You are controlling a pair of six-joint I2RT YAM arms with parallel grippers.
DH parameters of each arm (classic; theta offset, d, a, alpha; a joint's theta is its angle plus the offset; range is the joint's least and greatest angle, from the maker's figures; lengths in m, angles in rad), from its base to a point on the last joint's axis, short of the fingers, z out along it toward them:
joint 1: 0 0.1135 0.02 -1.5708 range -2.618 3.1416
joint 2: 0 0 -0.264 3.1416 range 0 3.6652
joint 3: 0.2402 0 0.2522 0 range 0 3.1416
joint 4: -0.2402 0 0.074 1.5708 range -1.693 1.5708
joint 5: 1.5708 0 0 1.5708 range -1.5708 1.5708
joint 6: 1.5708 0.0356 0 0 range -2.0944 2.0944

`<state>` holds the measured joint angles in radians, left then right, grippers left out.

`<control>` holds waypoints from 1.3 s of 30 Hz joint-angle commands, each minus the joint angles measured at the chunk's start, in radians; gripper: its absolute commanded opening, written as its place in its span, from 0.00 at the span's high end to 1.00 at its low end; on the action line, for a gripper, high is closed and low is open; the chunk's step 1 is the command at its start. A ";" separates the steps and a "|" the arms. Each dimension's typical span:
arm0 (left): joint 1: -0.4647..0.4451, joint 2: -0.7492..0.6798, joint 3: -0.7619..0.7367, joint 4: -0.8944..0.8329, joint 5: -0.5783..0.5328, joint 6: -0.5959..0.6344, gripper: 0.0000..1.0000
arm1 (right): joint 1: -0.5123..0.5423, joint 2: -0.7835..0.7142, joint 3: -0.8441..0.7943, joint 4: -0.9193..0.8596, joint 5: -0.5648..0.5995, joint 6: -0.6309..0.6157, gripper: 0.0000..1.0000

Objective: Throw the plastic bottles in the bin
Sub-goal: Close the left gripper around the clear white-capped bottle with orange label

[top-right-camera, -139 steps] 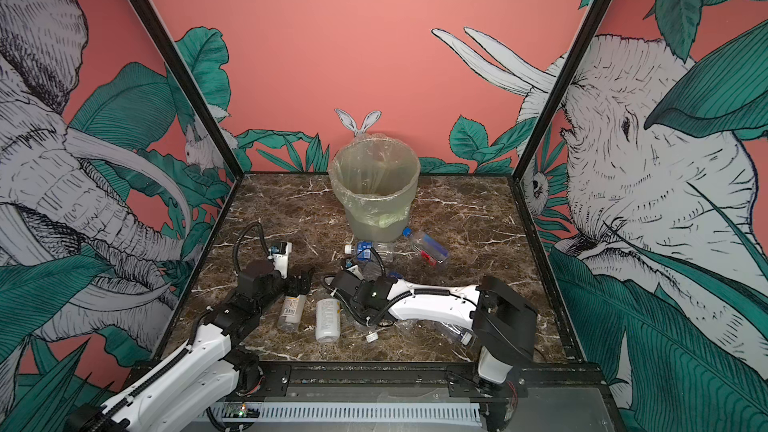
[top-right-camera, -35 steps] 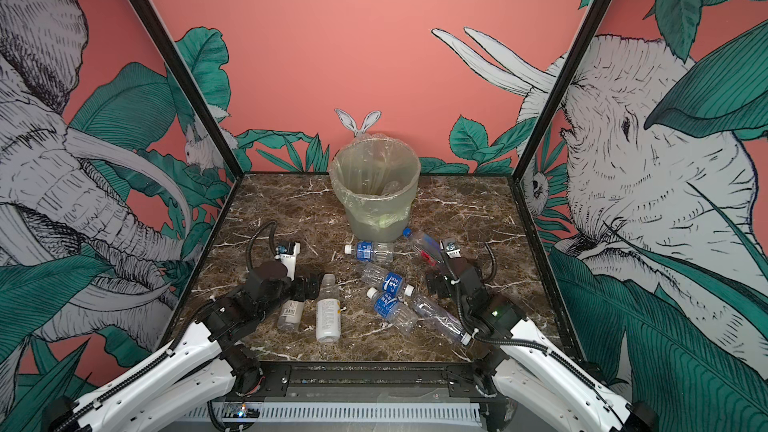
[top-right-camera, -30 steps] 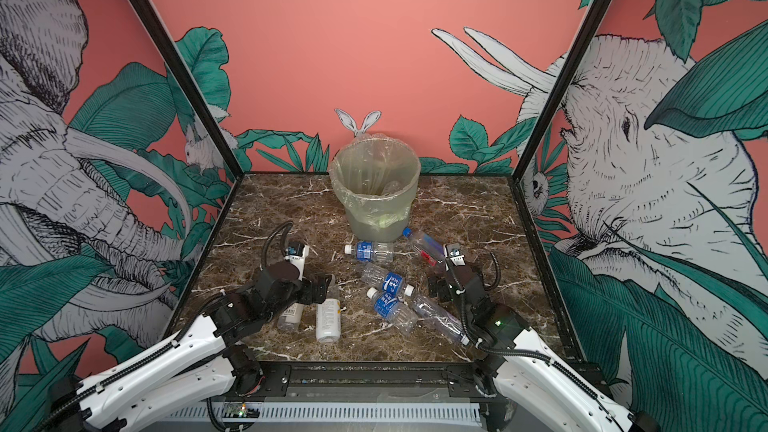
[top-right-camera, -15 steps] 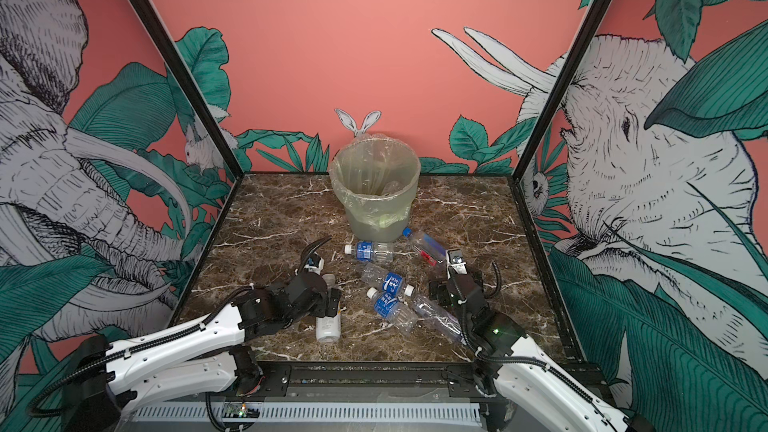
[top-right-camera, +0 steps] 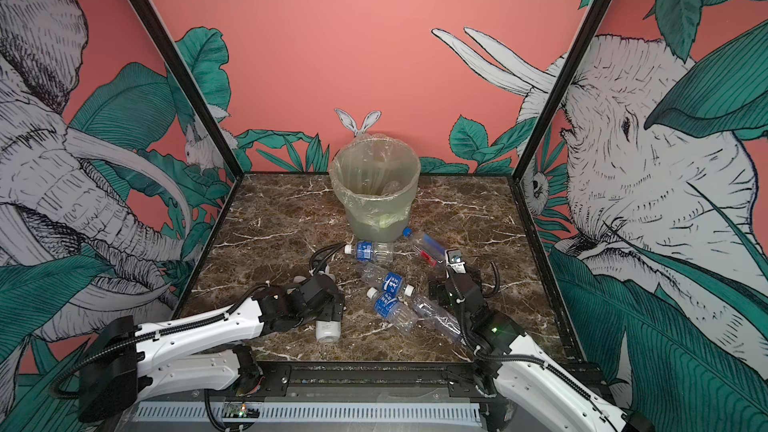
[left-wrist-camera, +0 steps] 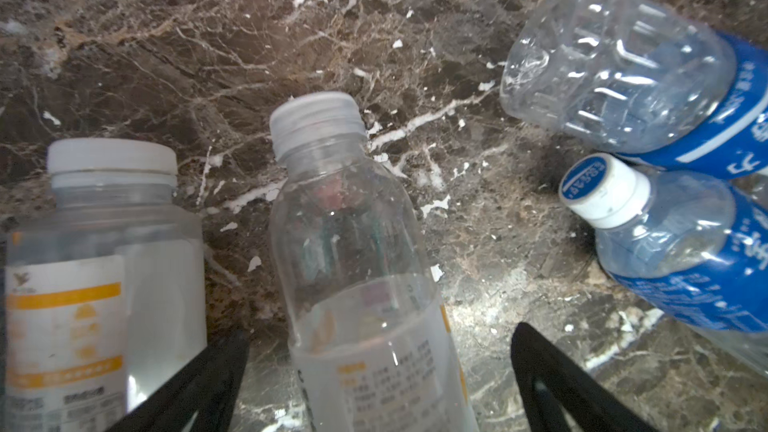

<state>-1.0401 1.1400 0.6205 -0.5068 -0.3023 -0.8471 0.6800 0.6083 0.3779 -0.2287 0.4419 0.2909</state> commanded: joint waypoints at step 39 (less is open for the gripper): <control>-0.006 -0.076 -0.085 0.154 0.013 0.154 0.45 | -0.002 0.065 0.023 0.035 0.032 0.024 0.13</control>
<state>-1.0420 1.1389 0.5549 -0.3748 -0.2516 -0.7593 0.6800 0.6659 0.3779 -0.2272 0.4576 0.3073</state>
